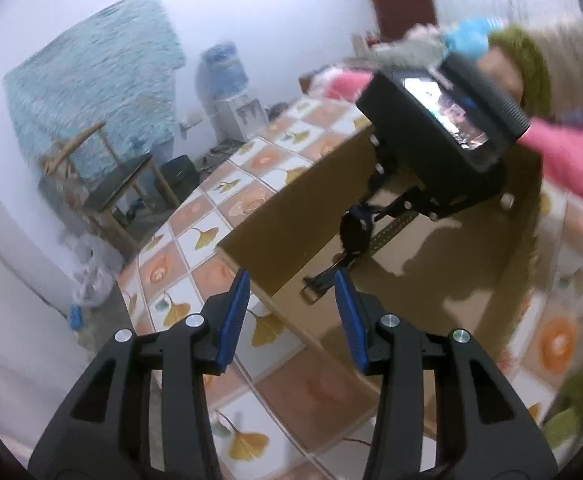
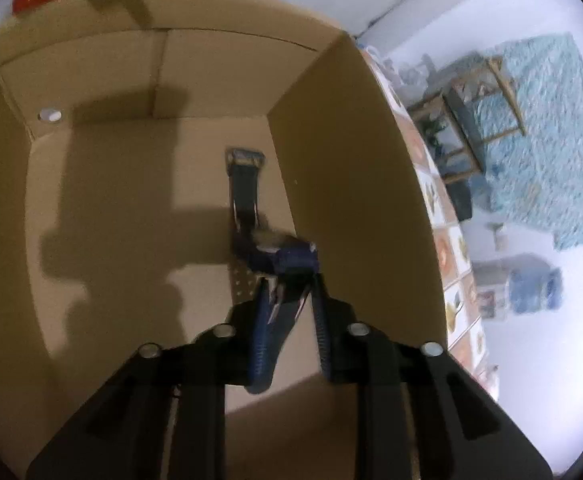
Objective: Organize jewelry
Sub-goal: 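Lower the watch into the box and open the right tool, then withdraw the right tool from the box back over the table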
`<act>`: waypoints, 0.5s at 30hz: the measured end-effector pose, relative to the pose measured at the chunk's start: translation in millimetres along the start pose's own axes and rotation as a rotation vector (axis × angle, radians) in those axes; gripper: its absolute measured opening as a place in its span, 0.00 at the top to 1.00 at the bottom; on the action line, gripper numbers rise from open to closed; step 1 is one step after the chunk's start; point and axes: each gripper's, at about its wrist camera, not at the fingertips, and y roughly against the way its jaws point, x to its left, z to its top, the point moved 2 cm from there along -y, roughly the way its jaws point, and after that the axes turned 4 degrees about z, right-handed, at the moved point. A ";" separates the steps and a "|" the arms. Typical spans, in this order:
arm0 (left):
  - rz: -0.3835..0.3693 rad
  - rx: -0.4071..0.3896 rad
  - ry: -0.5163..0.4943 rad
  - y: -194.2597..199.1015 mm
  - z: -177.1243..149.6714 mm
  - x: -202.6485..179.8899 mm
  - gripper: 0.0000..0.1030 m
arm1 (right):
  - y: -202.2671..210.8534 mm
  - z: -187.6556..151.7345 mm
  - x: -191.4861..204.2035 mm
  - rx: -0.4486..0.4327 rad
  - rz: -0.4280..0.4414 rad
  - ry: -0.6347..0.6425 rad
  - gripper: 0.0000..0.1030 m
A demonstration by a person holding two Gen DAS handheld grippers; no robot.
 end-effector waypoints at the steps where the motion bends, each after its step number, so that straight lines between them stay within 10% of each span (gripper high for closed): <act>1: -0.003 -0.019 0.029 11.3 -4.3 0.6 0.57 | 0.8 -5.3 2.4 0.022 -0.010 0.015 0.88; 9: -0.006 -0.058 0.138 32.5 -27.3 4.6 0.39 | -7.1 -19.1 27.6 0.156 -0.023 0.065 0.87; 15: 0.021 -0.087 0.283 57.1 -50.3 9.5 0.23 | 24.8 -18.2 -7.3 0.103 0.075 -0.276 0.86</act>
